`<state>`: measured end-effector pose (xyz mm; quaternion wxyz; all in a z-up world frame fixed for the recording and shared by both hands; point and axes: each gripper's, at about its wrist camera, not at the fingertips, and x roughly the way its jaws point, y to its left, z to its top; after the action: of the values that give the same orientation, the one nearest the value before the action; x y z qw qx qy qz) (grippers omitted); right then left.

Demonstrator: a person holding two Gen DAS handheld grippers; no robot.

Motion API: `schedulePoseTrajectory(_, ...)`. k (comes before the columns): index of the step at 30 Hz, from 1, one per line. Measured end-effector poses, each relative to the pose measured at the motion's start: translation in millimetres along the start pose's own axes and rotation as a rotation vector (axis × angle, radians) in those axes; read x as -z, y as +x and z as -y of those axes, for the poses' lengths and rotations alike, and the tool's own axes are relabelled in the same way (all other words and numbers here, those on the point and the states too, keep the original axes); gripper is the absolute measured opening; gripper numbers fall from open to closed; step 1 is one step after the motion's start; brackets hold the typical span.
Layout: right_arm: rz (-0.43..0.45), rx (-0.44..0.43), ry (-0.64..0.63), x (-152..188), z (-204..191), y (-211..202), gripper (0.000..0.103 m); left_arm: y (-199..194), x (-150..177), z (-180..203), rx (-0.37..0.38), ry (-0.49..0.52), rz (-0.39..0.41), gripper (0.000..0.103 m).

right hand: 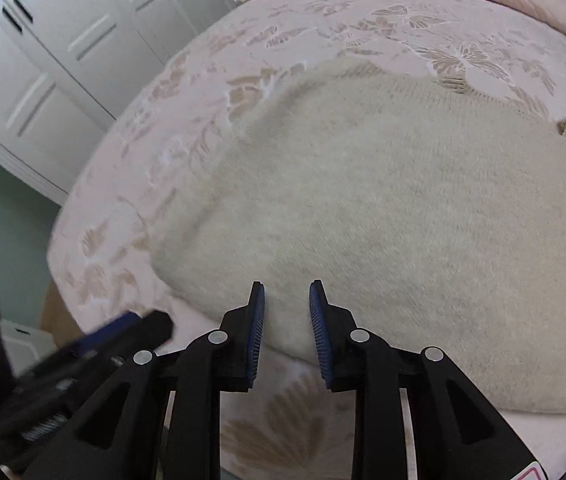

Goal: Fold small clothes

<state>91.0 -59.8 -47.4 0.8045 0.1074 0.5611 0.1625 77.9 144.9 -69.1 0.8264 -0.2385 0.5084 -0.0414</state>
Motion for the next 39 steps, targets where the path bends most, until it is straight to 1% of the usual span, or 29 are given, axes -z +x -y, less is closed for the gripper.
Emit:
schedulePoseTrajectory(1, -0.008, -0.010, 0.011, -2, 0, 5, 0.025, 1, -1, -2, 0.022, -0.027, -0.003, 0.065)
schedulePoseTrajectory(2, -0.051, -0.006, 0.001, -1, 0, 19, 0.025, 3, -2, -3, 0.035, -0.054, -0.010, 0.065)
schedulePoseTrajectory(3, -0.124, 0.008, -0.031, 4, 0, 39, 0.025, 5, -2, -2, 0.044, -0.075, -0.015, 0.066)
schedulePoseTrajectory(4, -0.109, 0.021, -0.061, 6, -2, 41, 0.022, 6, -3, 0, 0.049, -0.087, -0.017, 0.071)
schedulePoseTrajectory(5, -0.073, 0.011, -0.067, 9, -3, 31, 0.022, 6, -4, 2, 0.050, -0.092, -0.019, 0.073)
schedulePoseTrajectory(6, -0.051, -0.007, -0.050, 8, -1, 17, 0.019, 6, -5, 5, 0.059, -0.089, -0.016, 0.076)
schedulePoseTrajectory(7, -0.002, -0.008, -0.014, 8, 6, -1, 0.019, 5, -6, 8, 0.068, -0.082, -0.013, 0.079)
schedulePoseTrajectory(9, 0.105, 0.011, 0.040, 4, 28, -39, 0.019, 8, -7, 14, 0.058, -0.070, -0.013, 0.083)
schedulePoseTrajectory(11, 0.179, 0.122, 0.068, -4, 55, -67, 0.020, 18, -10, 18, 0.068, -0.090, -0.029, 0.086)
schedulePoseTrajectory(12, 0.191, 0.164, 0.078, -8, 70, -74, 0.022, 25, -13, 18, 0.081, -0.122, -0.036, 0.089)
schedulePoseTrajectory(13, 0.190, 0.199, 0.103, -12, 85, -78, 0.023, 32, -15, 17, 0.083, -0.163, -0.037, 0.090)
schedulePoseTrajectory(14, 0.181, 0.216, 0.142, -17, 101, -79, 0.023, 39, -17, 16, 0.080, -0.195, -0.036, 0.090)
schedulePoseTrajectory(15, 0.172, 0.211, 0.175, -20, 115, -79, 0.023, 47, -18, 15, 0.085, -0.229, -0.040, 0.090)
schedulePoseTrajectory(17, 0.152, 0.219, 0.202, -24, 134, -71, 0.023, 61, -20, 14, 0.102, -0.297, -0.052, 0.090)
schedulePoseTrajectory(18, 0.132, 0.229, 0.208, -26, 141, -63, 0.023, 63, -21, 14, 0.102, -0.324, -0.040, 0.090)
schedulePoseTrajectory(19, 0.106, 0.240, 0.212, -26, 150, -55, 0.023, 64, -22, 15, 0.111, -0.331, -0.015, 0.087)
schedulePoseTrajectory(20, 0.076, 0.252, 0.212, -25, 156, -44, 0.022, 65, -25, 18, 0.115, -0.322, -0.006, 0.082)
schedulePoseTrajectory(21, 0.051, 0.259, 0.202, -23, 160, -32, 0.022, 66, -28, 22, 0.114, -0.303, -0.012, 0.064)
schedulePoseTrajectory(22, 0.061, 0.265, 0.180, -19, 160, -26, 0.022, 67, -30, 25, 0.117, -0.284, -0.022, 0.045)
schedulePoseTrajectory(24, 0.088, 0.285, 0.139, -15, 157, -23, 0.022, 65, -35, 29, 0.146, -0.262, -0.030, 0.025)
schedulePoseTrajectory(25, 0.092, 0.293, 0.130, -15, 155, -24, 0.023, 59, -37, 32, 0.165, -0.253, -0.016, 0.020)
schedulePoseTrajectory(28, 0.107, 0.291, 0.109, -13, 154, -24, 0.023, 29, -44, 61, 0.226, -0.174, 0.060, 0.017)
schedulePoseTrajectory(30, 0.124, 0.254, 0.128, -11, 159, -29, 0.023, 4, -47, 100, 0.270, -0.073, 0.105, 0.017)
schedulePoseTrajectory(33, 0.155, 0.151, 0.212, -6, 172, -53, 0.023, -28, -39, 173, 0.366, 0.131, 0.131, 0.015)
schedulePoseTrajectory(35, 0.208, 0.105, 0.284, 5, 186, -79, 0.023, -40, -23, 223, 0.428, 0.270, 0.122, 0.012)
schedulePoseTrajectory(36, 0.234, 0.088, 0.317, 14, 196, -94, 0.023, -40, -14, 246, 0.467, 0.325, 0.100, 0.012)
schedulePoseTrajectory(38, 0.260, 0.068, 0.394, 38, 220, -121, 0.024, -26, 8, 282, 0.530, 0.397, 0.037, 0.012)
schedulePoseTrajectory(39, 0.268, 0.051, 0.432, 52, 232, -133, 0.025, -13, 20, 296, 0.541, 0.430, 0.000, 0.010)
